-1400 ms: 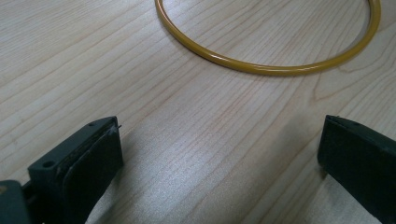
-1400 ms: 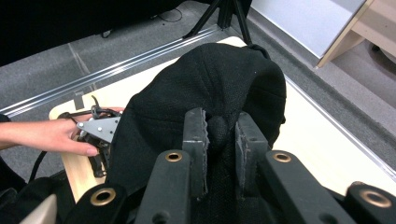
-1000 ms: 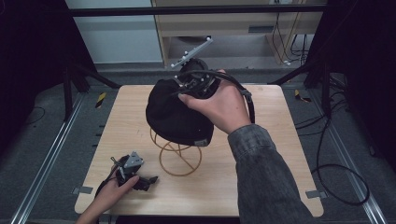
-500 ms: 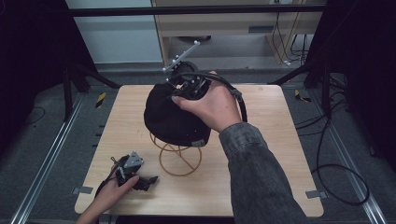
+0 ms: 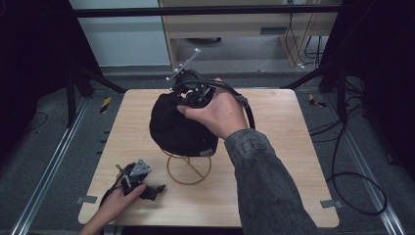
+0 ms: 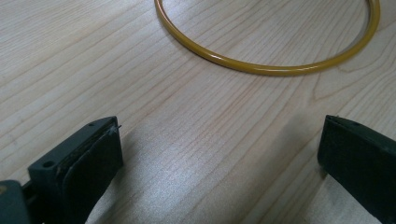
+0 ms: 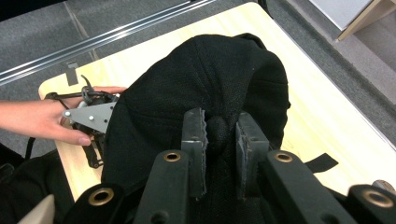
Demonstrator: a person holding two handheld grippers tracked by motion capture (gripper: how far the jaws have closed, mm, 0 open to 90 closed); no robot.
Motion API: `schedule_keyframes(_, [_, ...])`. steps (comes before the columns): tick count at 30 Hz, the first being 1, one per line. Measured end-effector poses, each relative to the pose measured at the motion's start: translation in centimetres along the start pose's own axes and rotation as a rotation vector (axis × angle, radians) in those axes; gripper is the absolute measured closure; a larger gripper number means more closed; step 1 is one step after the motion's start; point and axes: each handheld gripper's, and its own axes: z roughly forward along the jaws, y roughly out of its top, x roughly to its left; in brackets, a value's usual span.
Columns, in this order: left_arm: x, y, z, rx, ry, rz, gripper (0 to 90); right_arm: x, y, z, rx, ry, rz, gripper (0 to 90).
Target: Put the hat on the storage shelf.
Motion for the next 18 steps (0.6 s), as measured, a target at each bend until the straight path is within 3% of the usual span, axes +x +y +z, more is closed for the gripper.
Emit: schedule_keyframes(18, [0.0, 0.0, 0.0, 0.0, 0.0, 0.0, 0.0, 0.0, -0.2, 1.1, 0.032, 0.004, 0.005, 76.1])
